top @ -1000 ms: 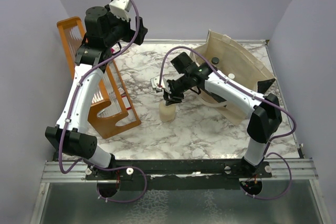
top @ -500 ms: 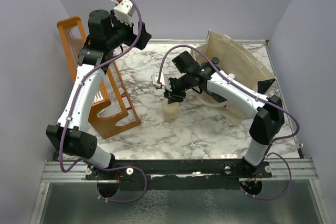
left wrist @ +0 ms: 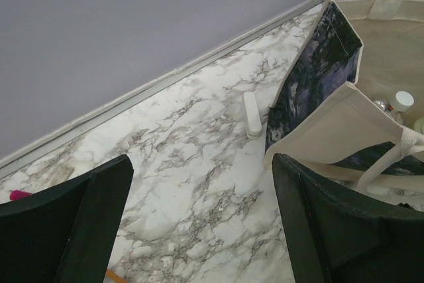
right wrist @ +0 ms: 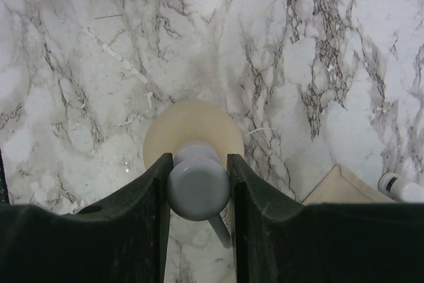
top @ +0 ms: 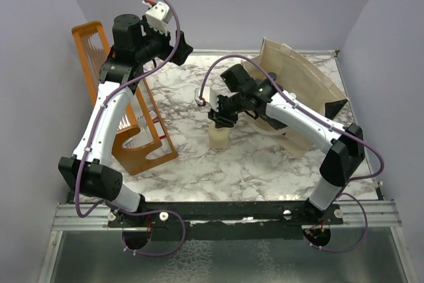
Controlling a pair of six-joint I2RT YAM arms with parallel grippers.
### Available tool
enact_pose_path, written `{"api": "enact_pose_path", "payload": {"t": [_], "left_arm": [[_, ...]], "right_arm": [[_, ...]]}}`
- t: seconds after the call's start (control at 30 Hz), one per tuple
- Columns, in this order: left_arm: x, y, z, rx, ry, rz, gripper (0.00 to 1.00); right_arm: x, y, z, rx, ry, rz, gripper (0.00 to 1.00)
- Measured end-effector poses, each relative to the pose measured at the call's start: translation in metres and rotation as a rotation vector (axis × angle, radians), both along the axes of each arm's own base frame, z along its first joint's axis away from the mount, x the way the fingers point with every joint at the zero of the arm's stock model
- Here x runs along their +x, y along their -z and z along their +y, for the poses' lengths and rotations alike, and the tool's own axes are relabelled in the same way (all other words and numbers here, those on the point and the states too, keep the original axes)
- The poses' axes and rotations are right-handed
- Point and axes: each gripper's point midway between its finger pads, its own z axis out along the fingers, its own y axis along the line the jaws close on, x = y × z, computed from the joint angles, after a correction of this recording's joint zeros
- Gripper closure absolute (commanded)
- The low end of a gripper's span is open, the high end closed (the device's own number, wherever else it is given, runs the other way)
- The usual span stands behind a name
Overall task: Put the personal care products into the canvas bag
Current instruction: Pick up the care product from the center of the board.
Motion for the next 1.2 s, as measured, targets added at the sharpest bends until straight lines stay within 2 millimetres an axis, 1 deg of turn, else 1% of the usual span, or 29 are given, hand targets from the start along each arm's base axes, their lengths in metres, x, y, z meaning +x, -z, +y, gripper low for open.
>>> {"api": "enact_pose_path", "payload": {"t": [0.13,0.37,0.7,0.93,1.2], "left_arm": [[-0.001,0.004,-0.001,0.001,0.006,0.010,0.12],[-0.002,0.003,-0.001,0.005,0.009,0.005,0.13],[-0.006,-0.001,-0.002,0.012,0.020,-0.013,0.14],[-0.007,0.000,-0.004,0.018,0.028,-0.015,0.14],[-0.007,0.008,-0.004,0.024,0.033,0.001,0.14]], "right_arm": [[0.000,0.007,-0.003,-0.011,0.038,0.024,0.99],[-0.001,0.016,-0.003,-0.014,0.065,0.042,0.97],[0.001,0.015,-0.003,0.000,0.074,0.031,0.92],[0.001,0.015,-0.003,0.000,0.074,0.031,0.93],[0.000,0.015,-0.003,0.000,0.074,0.031,0.95]]}}
